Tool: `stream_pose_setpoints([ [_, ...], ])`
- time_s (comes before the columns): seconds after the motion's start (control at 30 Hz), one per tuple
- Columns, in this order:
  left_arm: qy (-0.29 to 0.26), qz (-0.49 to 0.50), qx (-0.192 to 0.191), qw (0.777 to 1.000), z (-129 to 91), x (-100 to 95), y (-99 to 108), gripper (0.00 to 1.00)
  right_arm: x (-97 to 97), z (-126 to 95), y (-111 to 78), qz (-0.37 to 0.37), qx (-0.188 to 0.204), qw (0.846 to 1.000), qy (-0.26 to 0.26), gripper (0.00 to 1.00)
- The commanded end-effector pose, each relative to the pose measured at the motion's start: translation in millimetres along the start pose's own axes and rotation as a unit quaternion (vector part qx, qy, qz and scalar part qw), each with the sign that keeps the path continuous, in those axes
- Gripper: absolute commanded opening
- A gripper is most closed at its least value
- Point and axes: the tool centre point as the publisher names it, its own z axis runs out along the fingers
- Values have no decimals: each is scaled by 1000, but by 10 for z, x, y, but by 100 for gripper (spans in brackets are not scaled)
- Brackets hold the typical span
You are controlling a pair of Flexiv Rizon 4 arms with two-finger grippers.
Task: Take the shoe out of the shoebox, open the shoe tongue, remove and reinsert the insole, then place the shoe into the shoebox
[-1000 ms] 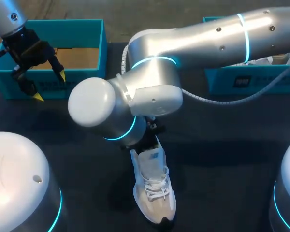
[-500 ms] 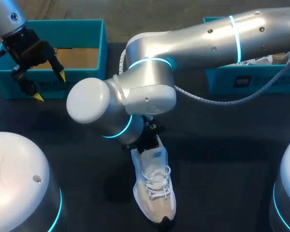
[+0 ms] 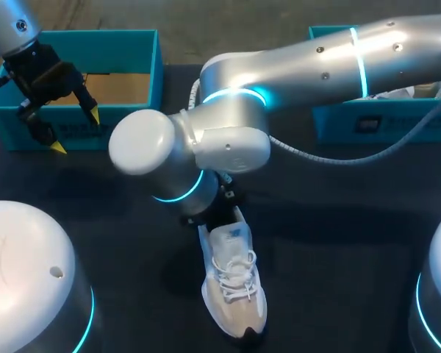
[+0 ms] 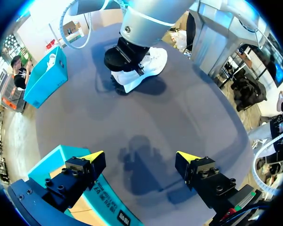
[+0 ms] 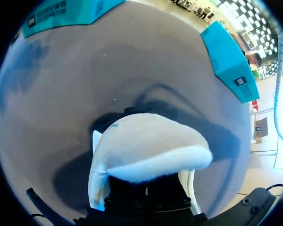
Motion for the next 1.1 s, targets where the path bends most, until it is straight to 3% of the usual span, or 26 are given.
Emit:
stream_pose_setpoints([
  [0.03,1,0,-2,1000,-6,3,-2,100,26,-27,-70,204,-19,979,4,0],
  [0.27,1,0,-2,1000,-6,3,-2,100,-49,-364,-61,201,-45,978,-16,0],
  [0.43,1,0,-2,1000,-6,3,-2,100,-77,-448,-80,202,-53,978,-24,0],
  [0.63,1,0,-2,1000,-6,3,-2,100,-87,-328,-101,206,-35,978,21,0],
  [0.83,1,0,-2,1000,-6,3,-2,100,-79,-152,-152,210,-3,972,102,0],
  [1.1,1,0,-2,1000,-6,3,-2,100,18,-31,-172,204,33,968,141,0],
])
